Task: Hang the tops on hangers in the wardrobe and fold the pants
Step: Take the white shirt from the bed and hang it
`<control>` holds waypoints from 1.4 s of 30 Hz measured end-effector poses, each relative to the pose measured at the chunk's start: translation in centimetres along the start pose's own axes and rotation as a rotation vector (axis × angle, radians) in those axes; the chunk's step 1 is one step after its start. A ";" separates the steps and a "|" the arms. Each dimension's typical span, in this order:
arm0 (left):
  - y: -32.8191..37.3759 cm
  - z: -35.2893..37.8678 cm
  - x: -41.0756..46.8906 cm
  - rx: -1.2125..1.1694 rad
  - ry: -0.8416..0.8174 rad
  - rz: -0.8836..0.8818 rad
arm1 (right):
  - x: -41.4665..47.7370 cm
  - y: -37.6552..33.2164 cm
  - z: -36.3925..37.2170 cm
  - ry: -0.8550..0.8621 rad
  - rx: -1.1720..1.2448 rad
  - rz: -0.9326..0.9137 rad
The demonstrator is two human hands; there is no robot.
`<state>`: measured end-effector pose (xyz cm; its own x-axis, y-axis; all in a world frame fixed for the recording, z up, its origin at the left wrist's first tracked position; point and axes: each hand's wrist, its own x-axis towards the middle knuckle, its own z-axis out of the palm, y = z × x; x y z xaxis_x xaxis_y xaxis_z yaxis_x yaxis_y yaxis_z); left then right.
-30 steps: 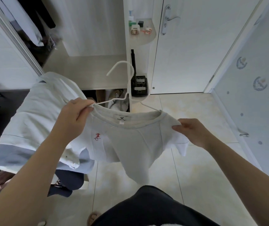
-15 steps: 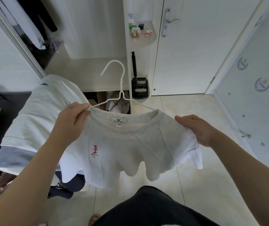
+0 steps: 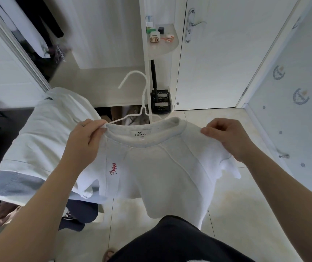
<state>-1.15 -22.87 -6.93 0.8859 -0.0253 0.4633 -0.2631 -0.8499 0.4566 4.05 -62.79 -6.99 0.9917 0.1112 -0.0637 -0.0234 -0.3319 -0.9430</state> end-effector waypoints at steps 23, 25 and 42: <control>-1.7 -2.3 20.4 -0.048 0.041 0.022 | 7.3 -14.4 1.8 -0.356 0.000 -0.221; -2.9 -2.5 24.0 -0.064 0.082 0.025 | 9.3 -16.9 2.7 -0.378 0.073 -0.203; -10.1 -16.3 51.3 -0.365 0.255 0.166 | 30.0 -41.2 13.7 0.039 0.280 -0.503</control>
<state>40.73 -6.97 24.59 0.7105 0.0235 0.7033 -0.5507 -0.6036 0.5765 32.99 -32.91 25.51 0.8933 0.1552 0.4217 0.4249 0.0140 -0.9051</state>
